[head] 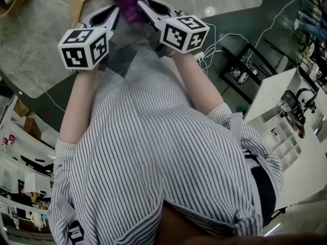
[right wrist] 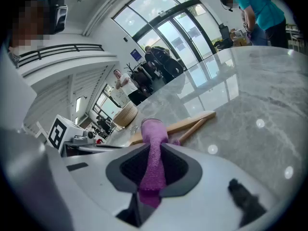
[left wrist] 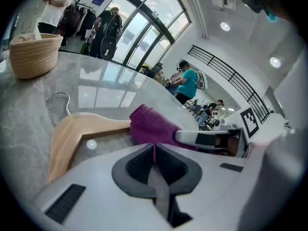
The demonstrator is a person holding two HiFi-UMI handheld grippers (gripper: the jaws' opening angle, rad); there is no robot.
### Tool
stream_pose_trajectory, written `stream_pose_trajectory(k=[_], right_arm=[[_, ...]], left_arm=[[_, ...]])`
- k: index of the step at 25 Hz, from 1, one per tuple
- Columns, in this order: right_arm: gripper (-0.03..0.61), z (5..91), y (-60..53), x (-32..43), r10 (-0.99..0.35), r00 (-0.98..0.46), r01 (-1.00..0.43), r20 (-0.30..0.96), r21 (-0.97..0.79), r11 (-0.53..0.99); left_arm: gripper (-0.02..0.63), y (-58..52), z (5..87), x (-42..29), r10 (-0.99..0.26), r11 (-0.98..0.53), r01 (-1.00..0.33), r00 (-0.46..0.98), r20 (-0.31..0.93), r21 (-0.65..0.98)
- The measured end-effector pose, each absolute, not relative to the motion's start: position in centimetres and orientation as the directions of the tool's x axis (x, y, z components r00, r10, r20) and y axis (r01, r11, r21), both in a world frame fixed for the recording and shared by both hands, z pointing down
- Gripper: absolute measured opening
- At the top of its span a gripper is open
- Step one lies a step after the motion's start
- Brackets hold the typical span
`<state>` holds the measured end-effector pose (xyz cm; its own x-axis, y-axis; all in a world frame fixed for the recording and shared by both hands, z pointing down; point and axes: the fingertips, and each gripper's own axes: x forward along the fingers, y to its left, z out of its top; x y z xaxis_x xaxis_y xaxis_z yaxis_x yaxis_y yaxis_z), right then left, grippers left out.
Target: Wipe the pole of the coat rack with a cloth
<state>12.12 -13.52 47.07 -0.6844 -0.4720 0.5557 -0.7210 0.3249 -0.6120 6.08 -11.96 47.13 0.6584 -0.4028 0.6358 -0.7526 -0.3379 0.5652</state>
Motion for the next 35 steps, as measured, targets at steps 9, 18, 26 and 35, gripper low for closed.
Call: stream_pose_trajectory(k=[9, 18, 26, 35], right_arm=[[0.067, 47.1, -15.1, 15.3, -0.513, -0.647, -0.747, 0.564, -0.604, 0.278], [0.067, 48.0, -16.0, 16.9, -0.548, -0.607, -0.770, 0.575, -0.595, 0.229], [0.067, 47.4, -15.9, 17.3, -0.572, -0.587, -0.782, 0.573, -0.585, 0.216], [0.067, 45.4, -15.7, 15.8, -0.591, -0.599, -0.773, 0.540, -0.582, 0.252]], left_arm=[[0.020, -12.9, 47.2, 8.1, -0.376, -0.354, -0.735, 0.679, 0.631, 0.579], [0.020, -13.5, 48.1, 8.3, -0.362, -0.355, -0.728, 0.685, 0.632, 0.586], [0.020, -13.4, 47.8, 7.7, -0.363, -0.365, -0.727, 0.687, 0.630, 0.582], [0.020, -12.8, 46.9, 6.2, -0.386, -0.379, -0.736, 0.677, 0.627, 0.561]])
